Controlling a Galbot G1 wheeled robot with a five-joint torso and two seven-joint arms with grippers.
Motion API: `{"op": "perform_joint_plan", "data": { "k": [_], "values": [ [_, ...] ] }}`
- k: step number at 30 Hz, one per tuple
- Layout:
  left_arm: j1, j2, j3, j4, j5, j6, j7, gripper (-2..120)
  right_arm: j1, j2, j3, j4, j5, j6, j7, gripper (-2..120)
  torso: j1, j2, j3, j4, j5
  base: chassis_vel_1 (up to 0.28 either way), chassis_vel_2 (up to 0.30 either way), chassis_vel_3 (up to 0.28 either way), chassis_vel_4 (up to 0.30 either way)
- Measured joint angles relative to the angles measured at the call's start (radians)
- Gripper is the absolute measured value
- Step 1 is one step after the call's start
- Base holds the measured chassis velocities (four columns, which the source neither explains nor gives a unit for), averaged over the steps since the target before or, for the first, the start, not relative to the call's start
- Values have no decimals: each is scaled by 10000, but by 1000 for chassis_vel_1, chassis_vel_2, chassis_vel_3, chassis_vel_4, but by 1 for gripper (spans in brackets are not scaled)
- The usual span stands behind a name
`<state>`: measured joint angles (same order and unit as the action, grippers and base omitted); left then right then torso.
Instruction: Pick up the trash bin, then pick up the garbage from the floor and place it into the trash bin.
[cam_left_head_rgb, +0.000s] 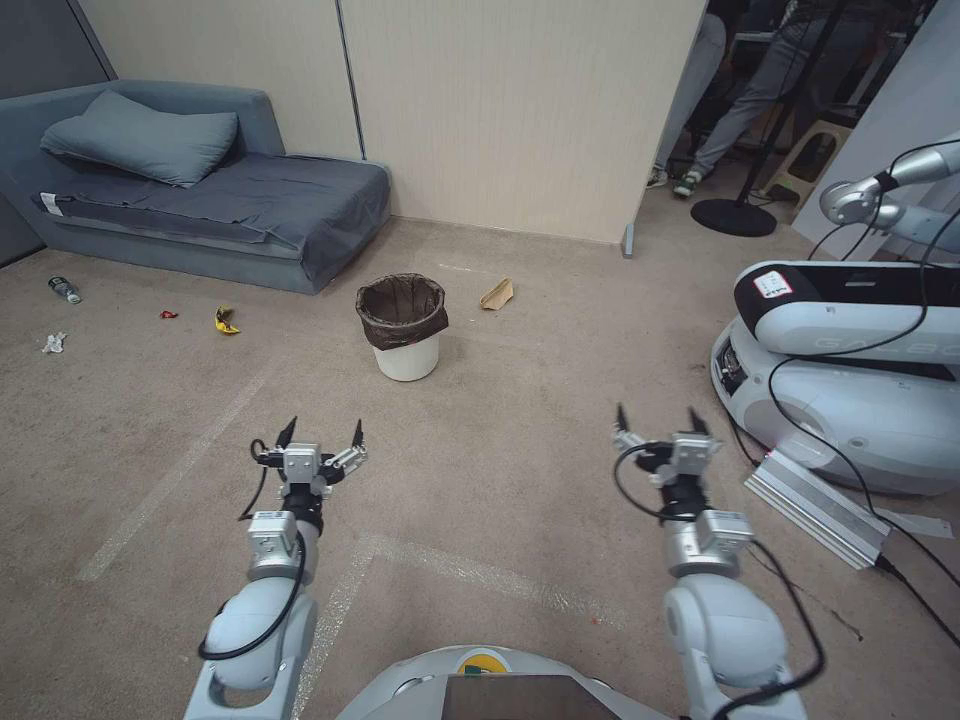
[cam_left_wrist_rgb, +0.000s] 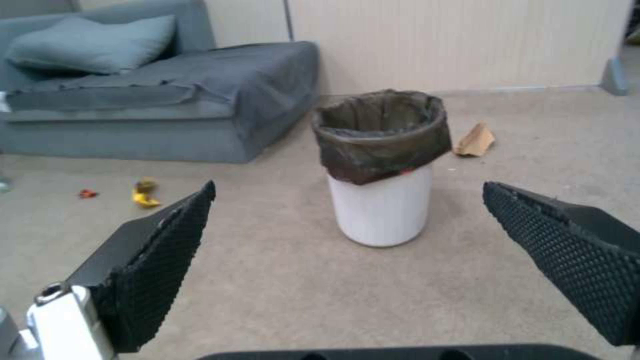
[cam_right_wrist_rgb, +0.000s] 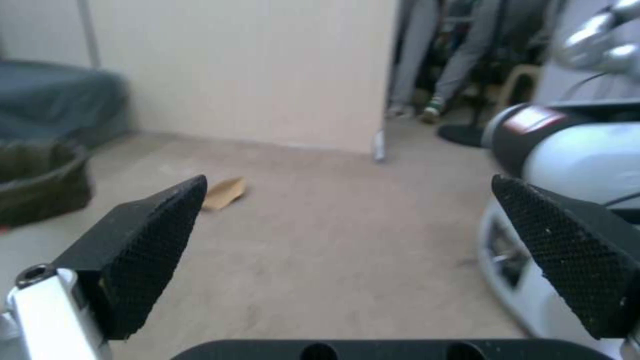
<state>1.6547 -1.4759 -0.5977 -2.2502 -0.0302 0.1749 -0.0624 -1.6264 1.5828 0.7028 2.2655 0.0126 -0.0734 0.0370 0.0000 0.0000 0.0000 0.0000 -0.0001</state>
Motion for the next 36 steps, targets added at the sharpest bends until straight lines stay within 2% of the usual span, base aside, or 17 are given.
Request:
{"op": "perform_joint_plan", "data": {
  "k": [1, 2, 4, 5, 6, 7, 36],
  "values": [
    [162, 39, -77, -382, -52, 268, -98, 100, -118, 125, 232, 401, 20, -116, 59, 100, 0, 0, 0, 0, 0, 0, 0, 0, 0],
    [162, 39, -77, -382, -52, 268, -98, 100, -118, 125, 232, 401, 20, -116, 59, 100, 0, 0, 0, 0, 0, 0, 0, 0, 0],
    [537, 120, -238, -1275, -166, 899, -316, 100, -246, 263, 478, 753, 195, -209, 108, 100, 0, 0, -1, -3, -1, 0, 0, 0, 0],
    [537, 120, -238, -1275, -166, 899, -316, 100, -246, 263, 478, 753, 195, -209, 108, 100, 0, 0, -1, -3, -1, 0, 0, 0, 0],
    [734, 168, -400, -1684, -215, 1104, -406, 100, -253, 280, 492, 760, 221, -237, 107, 100, 0, 1, -2, 4, 4, 0, 0, 0, 0],
    [819, 189, -566, -1755, -216, 1118, -420, 100, -254, 282, 493, 760, 223, -284, 106, 100, 0, 0, -1, 3, 3, 0, 0, 0, 0],
    [878, 174, -516, -1609, -90, 925, -320, 100, -285, 259, 403, 571, 106, -329, -83, 100, 0, -1, 0, 0, 0, -2, 2, 2, -2]
  ]
}}
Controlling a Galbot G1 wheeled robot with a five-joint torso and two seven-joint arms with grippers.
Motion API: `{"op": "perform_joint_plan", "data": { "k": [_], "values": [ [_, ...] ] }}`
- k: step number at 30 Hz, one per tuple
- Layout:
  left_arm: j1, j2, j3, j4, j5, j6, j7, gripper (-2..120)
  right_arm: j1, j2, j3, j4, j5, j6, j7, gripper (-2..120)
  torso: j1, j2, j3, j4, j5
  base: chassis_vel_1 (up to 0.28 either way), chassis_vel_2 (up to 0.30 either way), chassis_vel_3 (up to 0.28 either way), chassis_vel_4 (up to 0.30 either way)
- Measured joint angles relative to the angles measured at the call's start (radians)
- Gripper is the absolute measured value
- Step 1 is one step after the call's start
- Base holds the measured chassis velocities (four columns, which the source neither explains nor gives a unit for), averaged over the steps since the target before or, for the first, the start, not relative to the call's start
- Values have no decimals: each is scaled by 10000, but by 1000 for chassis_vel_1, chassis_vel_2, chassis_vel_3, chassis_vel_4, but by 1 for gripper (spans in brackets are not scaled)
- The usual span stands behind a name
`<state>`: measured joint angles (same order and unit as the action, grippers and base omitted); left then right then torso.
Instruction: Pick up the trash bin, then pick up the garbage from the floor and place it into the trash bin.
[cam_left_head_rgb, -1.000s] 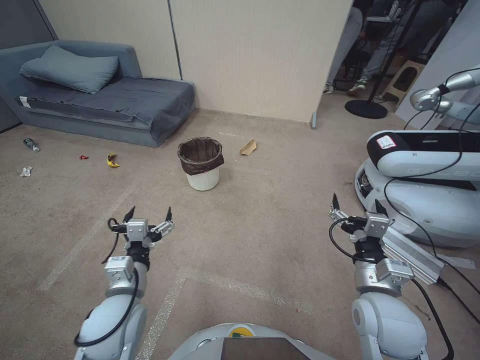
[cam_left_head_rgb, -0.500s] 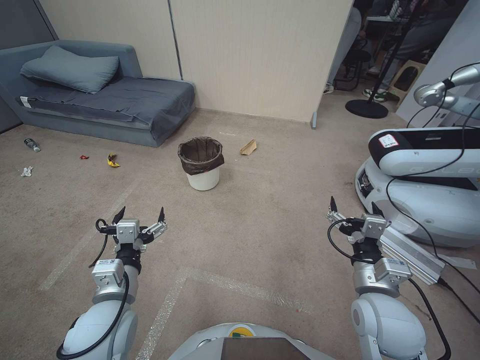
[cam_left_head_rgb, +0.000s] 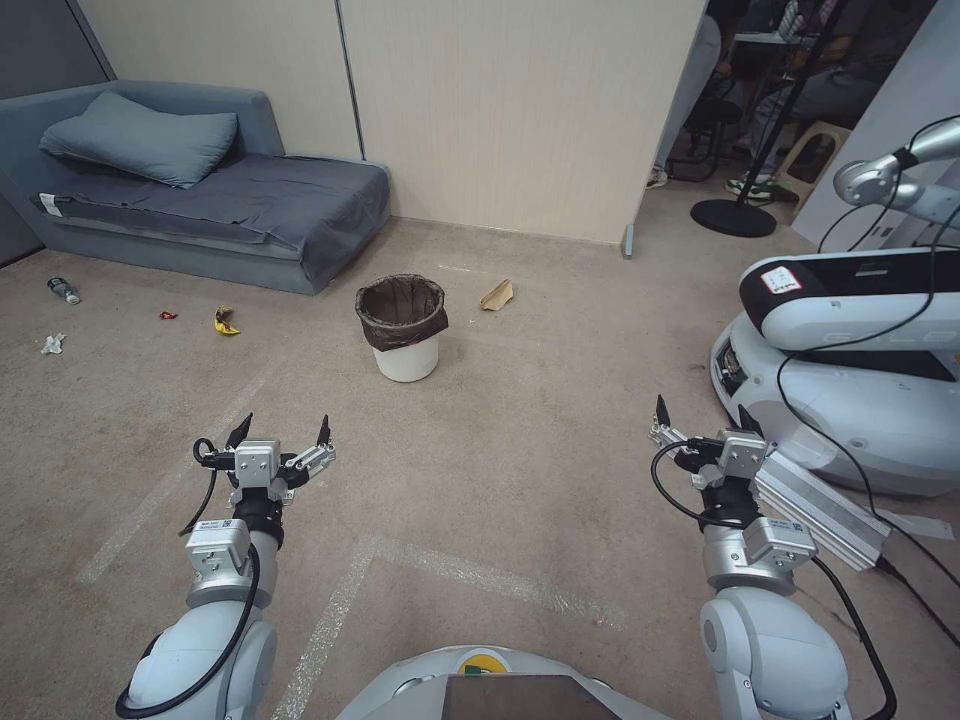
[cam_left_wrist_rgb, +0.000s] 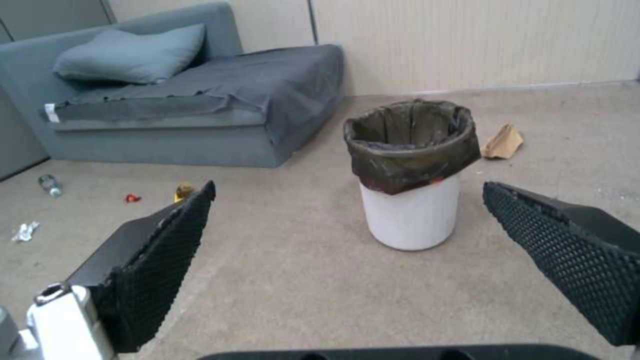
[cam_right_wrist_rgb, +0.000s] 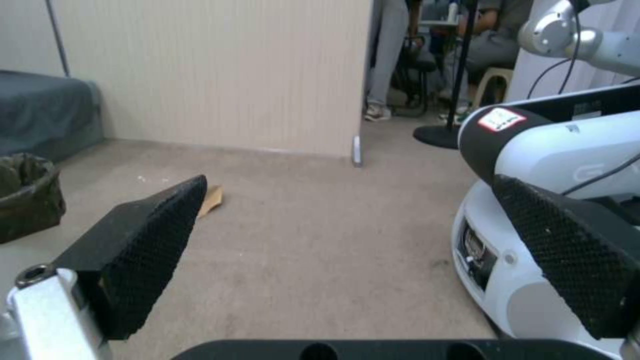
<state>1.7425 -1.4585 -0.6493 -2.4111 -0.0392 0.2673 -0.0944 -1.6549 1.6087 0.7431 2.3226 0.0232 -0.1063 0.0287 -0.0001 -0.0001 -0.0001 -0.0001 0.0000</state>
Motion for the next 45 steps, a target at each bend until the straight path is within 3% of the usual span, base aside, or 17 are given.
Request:
{"op": "perform_joint_plan", "data": {
  "k": [45],
  "values": [
    [108, -13, -232, -51, -148, -125, 102, 100, -80, -6, -131, -105, -454, 194, 108, 100, 1, 0, 1, 2, -1, -162, 163, 158, -162]
  ]
}}
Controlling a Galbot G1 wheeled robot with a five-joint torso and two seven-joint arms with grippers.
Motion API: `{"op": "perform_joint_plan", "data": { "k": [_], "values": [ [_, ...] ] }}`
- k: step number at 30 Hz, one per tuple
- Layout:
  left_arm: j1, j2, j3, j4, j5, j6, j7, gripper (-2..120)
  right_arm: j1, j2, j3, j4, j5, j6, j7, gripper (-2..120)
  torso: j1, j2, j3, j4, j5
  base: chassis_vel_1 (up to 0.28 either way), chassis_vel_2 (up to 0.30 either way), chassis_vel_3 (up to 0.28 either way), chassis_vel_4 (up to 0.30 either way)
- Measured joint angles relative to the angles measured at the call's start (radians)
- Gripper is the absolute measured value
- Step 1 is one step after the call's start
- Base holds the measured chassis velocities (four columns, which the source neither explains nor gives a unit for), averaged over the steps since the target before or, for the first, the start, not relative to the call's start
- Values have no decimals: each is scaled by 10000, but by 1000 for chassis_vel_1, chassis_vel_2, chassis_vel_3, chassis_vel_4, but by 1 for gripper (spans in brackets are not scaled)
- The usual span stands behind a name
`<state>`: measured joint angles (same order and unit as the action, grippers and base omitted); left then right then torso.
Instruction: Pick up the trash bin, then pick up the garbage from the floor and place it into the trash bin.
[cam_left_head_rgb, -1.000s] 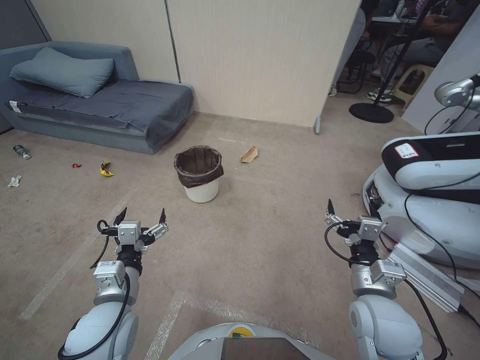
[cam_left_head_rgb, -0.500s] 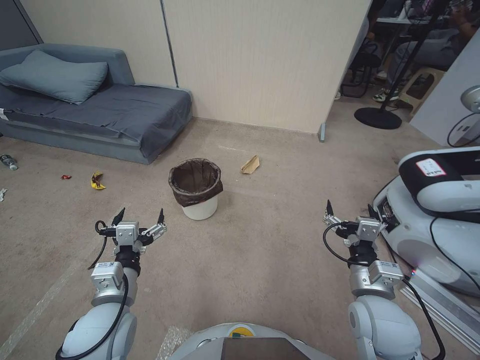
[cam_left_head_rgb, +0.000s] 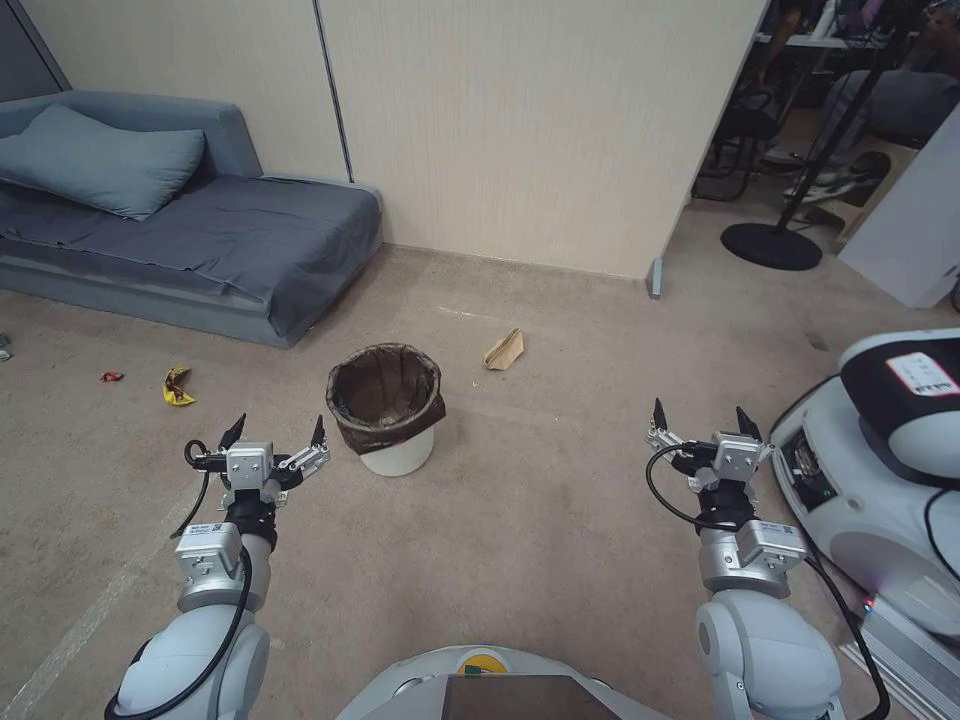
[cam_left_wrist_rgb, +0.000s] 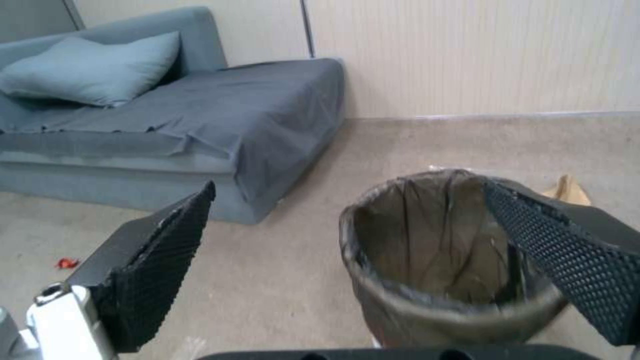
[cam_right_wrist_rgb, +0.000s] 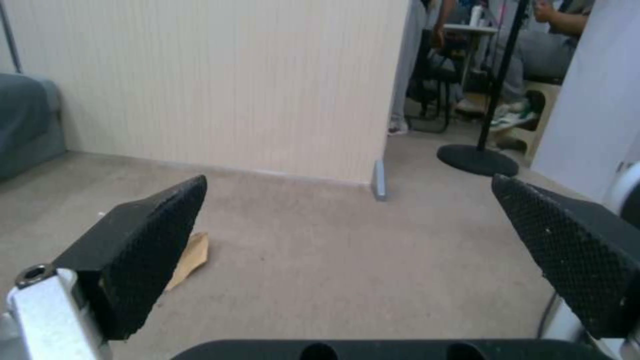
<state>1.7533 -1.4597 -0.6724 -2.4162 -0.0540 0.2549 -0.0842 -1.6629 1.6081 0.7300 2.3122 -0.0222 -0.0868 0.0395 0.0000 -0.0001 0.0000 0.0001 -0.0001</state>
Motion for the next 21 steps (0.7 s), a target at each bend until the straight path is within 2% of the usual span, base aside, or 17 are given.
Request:
{"op": "perform_joint_plan", "data": {
  "k": [21],
  "values": [
    [7, -3, -18, -41, 3, 12, 14, 100, 0, 0, -55, -13, -46, 35, -3, 100, 0, 0, 1, -2, 0, -163, 163, 164, -164]
  ]
}}
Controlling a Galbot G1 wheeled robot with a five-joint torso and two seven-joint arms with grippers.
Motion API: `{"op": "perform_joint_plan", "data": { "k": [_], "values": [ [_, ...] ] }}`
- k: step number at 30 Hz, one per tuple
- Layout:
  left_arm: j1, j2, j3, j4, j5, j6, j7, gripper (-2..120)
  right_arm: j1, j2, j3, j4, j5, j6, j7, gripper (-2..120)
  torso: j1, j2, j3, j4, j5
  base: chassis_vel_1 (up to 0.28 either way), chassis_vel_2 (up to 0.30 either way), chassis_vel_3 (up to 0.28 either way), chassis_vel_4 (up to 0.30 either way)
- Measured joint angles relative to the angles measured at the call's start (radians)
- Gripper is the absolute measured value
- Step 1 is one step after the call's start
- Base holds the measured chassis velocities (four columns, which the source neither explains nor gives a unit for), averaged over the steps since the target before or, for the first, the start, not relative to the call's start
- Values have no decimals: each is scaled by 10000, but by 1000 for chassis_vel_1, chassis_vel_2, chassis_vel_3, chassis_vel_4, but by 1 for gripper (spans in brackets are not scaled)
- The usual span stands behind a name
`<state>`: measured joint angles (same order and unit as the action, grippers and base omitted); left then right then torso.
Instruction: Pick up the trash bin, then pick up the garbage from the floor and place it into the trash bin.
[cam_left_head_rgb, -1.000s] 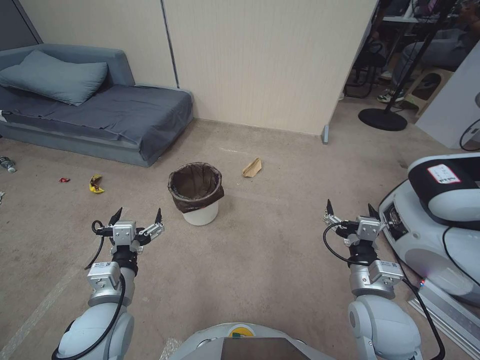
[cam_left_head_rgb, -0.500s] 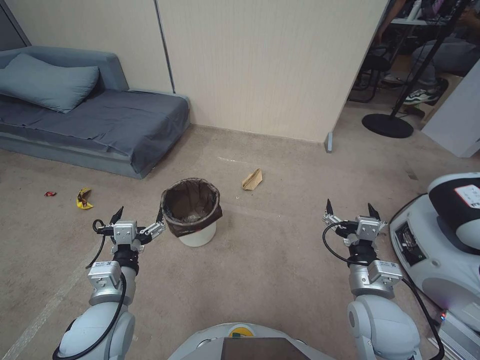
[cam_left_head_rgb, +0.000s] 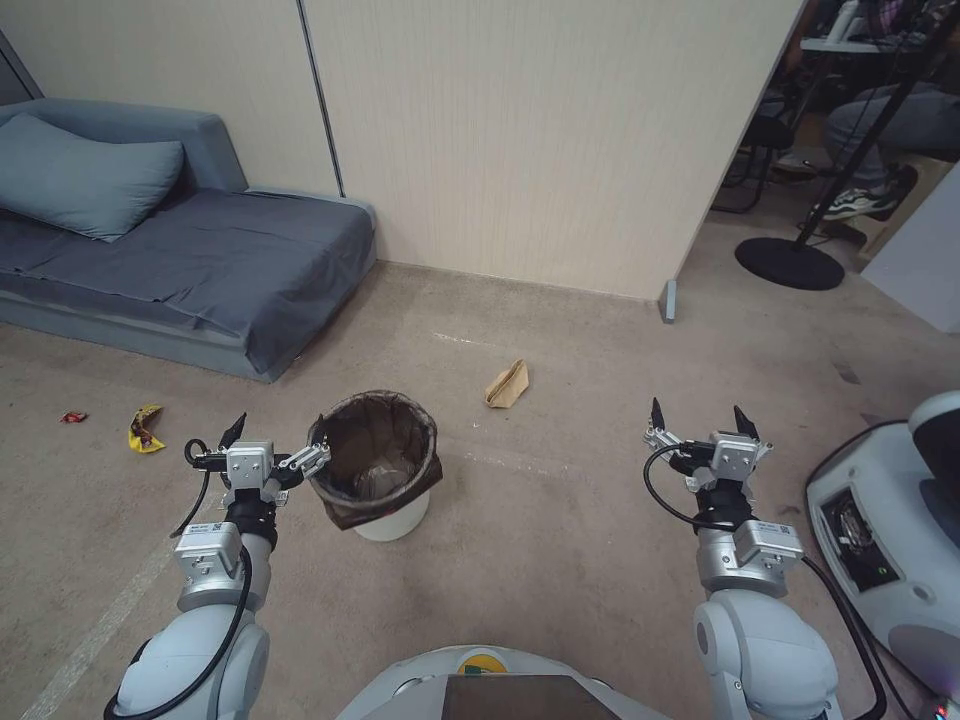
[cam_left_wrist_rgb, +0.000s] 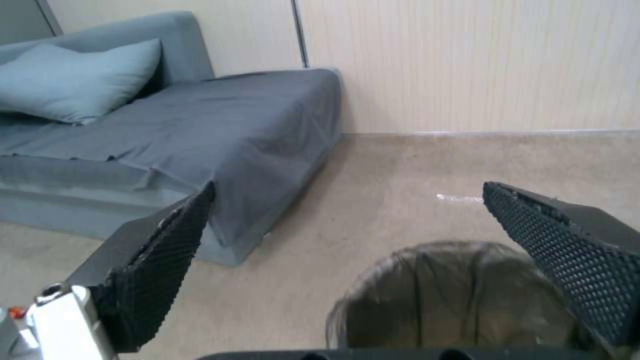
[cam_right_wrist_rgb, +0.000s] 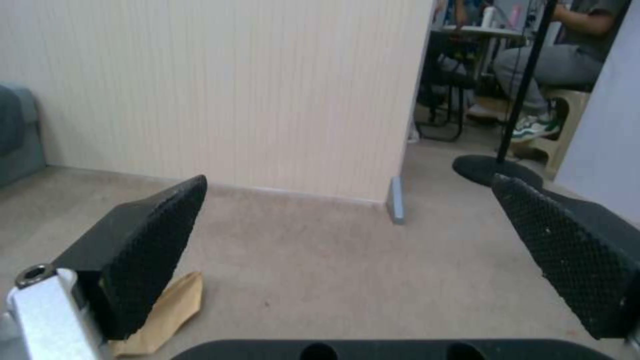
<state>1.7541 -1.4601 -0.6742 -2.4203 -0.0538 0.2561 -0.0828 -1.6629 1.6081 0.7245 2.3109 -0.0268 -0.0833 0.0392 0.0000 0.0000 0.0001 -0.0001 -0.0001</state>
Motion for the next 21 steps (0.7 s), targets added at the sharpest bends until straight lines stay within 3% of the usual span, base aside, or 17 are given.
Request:
{"op": "perform_joint_plan", "data": {
  "k": [13, 19, 21],
  "values": [
    [5, 34, -121, -19, -66, 120, -1, 100, -1, 0, -98, 16, 293, 9, 36, 100, 1, 0, 2, 1, 1, -141, 138, 143, -141],
    [76, 110, -290, -50, -198, 622, -1, 100, -27, 0, -65, 12, 303, 9, 103, 100, -1, 0, -1, 2, 0, -8, 14, 5, -3],
    [137, 178, -351, -68, -295, 1303, -18, 100, -47, 0, -62, 1, 311, 9, 118, 100, -1, 0, -1, 1, 0, 0, 0, 0, 0]
  ]
}}
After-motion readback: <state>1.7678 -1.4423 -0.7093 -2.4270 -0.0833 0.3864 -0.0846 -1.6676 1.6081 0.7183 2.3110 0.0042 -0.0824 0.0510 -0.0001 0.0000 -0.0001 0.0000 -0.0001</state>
